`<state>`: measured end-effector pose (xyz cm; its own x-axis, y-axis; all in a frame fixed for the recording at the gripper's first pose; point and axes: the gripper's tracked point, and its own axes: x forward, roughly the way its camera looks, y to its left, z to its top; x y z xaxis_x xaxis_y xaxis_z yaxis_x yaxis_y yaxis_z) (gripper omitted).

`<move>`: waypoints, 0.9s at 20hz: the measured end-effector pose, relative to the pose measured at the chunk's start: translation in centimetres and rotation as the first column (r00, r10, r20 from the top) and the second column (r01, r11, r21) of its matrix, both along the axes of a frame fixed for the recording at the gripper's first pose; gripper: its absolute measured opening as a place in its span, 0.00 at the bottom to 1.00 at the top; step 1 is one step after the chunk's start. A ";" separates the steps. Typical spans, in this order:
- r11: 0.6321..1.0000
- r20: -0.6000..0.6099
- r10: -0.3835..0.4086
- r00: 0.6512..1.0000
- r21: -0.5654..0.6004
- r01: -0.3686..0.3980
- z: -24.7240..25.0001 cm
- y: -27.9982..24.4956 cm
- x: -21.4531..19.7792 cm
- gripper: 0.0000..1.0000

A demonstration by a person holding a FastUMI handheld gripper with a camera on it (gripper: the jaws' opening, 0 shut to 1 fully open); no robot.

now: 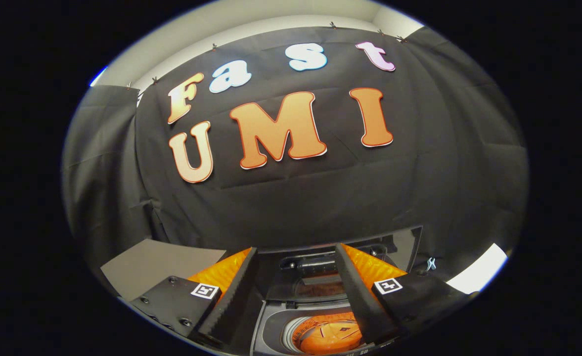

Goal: Put the clothes into the washing machine and then close the washing machine lid.

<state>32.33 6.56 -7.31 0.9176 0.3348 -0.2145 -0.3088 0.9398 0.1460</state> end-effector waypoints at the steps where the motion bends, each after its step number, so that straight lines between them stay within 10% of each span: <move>1: 1.000 -0.002 -0.005 1.000 -0.004 0.005 0.2 -0.2 1.1 0.98; 18: 0.978 -0.103 -0.016 0.995 -0.206 -0.006 -4.9 2.2 15.3 0.99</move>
